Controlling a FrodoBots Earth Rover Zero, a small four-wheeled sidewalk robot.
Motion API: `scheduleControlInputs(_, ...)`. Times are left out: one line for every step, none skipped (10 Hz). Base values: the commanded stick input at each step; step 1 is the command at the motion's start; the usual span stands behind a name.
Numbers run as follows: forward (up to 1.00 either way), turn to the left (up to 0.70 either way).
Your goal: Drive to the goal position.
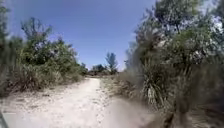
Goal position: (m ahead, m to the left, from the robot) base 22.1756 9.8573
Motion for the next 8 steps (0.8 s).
scheduleControlInputs(0.45, 0.02)
scheduleControlInputs(0.45, 0.02)
scheduleControlInputs(0.45, 0.02)
scheduleControlInputs(0.45, 0.02)
scheduleControlInputs(0.45, 0.02)
scheduleControlInputs(0.45, 0.02)
scheduleControlInputs(0.45, 0.02)
scheduleControlInputs(0.45, 0.02)
